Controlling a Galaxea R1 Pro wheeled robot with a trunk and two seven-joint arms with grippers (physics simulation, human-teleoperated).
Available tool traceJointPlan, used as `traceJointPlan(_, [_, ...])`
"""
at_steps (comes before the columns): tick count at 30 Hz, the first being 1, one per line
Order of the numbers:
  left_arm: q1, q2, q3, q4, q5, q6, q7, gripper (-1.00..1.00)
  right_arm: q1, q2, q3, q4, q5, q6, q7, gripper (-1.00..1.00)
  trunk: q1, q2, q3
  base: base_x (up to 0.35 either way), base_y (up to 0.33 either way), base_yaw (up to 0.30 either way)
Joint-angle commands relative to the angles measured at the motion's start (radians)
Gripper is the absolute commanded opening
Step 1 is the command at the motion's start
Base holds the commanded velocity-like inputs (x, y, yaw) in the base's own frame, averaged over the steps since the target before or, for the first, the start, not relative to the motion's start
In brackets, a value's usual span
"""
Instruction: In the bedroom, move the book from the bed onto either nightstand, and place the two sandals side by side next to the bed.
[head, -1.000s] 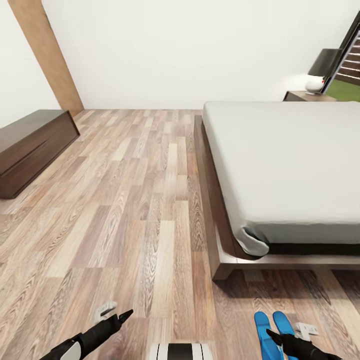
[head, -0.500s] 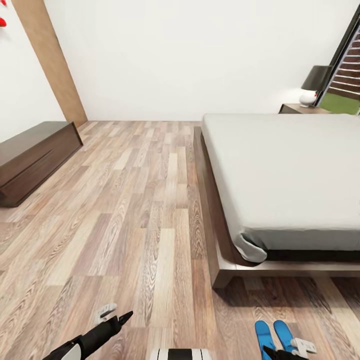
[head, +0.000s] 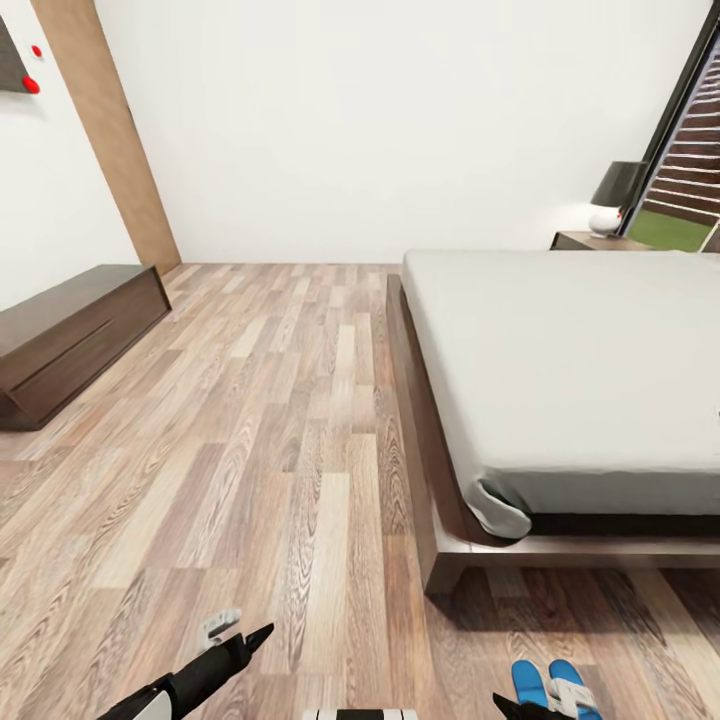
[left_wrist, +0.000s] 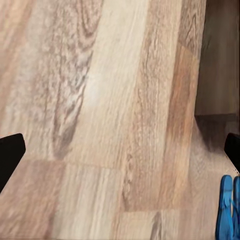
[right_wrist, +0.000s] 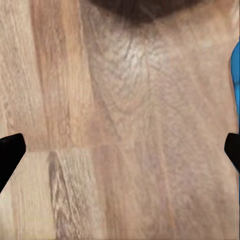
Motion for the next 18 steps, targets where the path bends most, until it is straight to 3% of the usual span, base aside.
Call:
traceJointPlan(1, [0.000, -0.001, -0.005, 0.001, 0.006, -0.004, -0.003, 1.00, -0.001, 0.001, 0.008, 0.001, -0.007, -0.005, 0.002, 1.00, -0.001, 0.000, 0.003, 0.000, 0.000, 0.000])
traceJointPlan(18, [0.000, -0.007, -0.005, 0.003, 0.006, -0.022, 0.019, 1.00, -0.001, 0.007, 0.005, 0.000, -0.007, -0.006, 0.003, 1.00, -0.008, 0.004, 0.069, 0.000, 0.000, 0.000])
